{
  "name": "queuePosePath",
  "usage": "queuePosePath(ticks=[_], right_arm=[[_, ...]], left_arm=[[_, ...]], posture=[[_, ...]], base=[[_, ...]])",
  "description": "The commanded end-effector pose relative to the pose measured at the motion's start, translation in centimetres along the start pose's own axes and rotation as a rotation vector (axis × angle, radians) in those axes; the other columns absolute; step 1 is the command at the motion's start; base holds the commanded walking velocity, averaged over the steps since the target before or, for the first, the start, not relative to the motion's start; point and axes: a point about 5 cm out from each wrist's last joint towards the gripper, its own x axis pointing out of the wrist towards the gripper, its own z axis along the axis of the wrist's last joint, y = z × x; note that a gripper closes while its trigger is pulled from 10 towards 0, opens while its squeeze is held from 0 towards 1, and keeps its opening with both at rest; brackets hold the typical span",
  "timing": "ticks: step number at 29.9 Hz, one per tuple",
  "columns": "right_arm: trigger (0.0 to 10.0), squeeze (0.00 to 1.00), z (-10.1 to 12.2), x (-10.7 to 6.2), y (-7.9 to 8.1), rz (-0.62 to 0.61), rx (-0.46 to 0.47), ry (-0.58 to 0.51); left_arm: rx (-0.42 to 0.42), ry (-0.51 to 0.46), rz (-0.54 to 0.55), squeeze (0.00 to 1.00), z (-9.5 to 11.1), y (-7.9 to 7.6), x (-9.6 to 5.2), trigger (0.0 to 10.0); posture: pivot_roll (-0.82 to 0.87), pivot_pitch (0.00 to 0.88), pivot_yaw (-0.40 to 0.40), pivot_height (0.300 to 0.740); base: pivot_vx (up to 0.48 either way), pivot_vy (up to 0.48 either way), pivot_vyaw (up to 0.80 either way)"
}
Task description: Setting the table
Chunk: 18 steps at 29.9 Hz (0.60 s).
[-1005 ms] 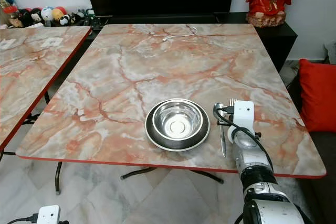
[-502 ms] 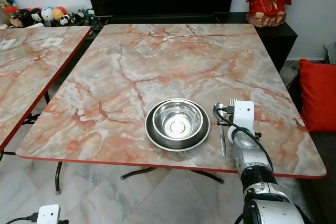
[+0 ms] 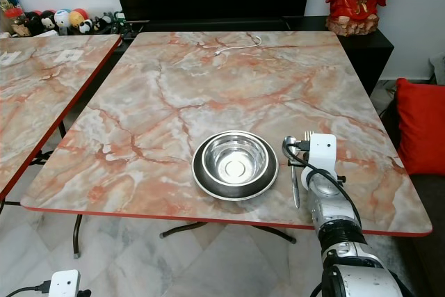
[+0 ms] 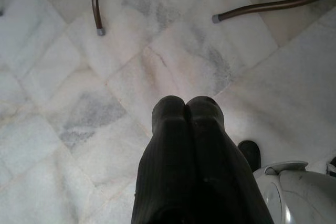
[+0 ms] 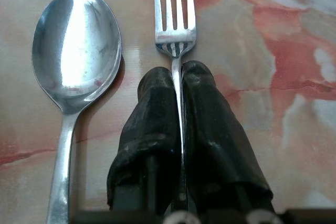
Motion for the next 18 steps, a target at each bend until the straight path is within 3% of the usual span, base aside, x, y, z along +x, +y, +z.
queuePosePath(ticks=[1, 4, 5, 6, 7, 18], right_arm=[[10.0, 0.92, -0.76, -0.05, 0.35, 0.007, -0.005, 0.027], [10.0, 0.92, -0.78, -0.05, 0.33, 0.005, -0.006, 0.029], [10.0, 0.69, -0.79, -0.05, 0.28, 0.003, -0.014, 0.031], [10.0, 0.16, -0.79, -0.04, 0.27, 0.003, -0.016, 0.031], [10.0, 0.00, -0.80, -0.04, 0.26, 0.003, -0.017, 0.031], [10.0, 0.00, -0.42, -0.04, 0.28, -0.006, -0.004, 0.006]], left_arm=[[0.008, 0.013, 0.008, 0.00, -0.13, 0.44, -0.05, 10.0], [0.008, 0.013, 0.008, 0.00, -0.13, 0.44, -0.05, 10.0], [0.008, 0.013, 0.008, 0.00, -0.14, 0.41, -0.05, 10.0], [0.008, 0.014, 0.008, 0.00, -0.15, 0.40, -0.05, 10.0], [0.008, 0.014, 0.008, 0.00, -0.16, 0.38, -0.05, 10.0], [0.006, 0.019, 0.010, 0.00, -0.30, 0.39, -0.10, 10.0]], posture=[[-0.01, 0.043, 0.064, 0.740], [-0.01, 0.043, 0.064, 0.740], [-0.02, 0.042, 0.062, 0.740], [-0.01, 0.042, 0.062, 0.740], [-0.01, 0.042, 0.062, 0.740], [-0.01, 0.043, 0.061, 0.740]], base=[[0.000, 0.000, 0.00], [0.000, 0.000, 0.00], [0.000, 0.000, 0.00], [0.000, 0.000, 0.00], [0.000, 0.000, 0.00], [0.000, 0.000, 0.00]])
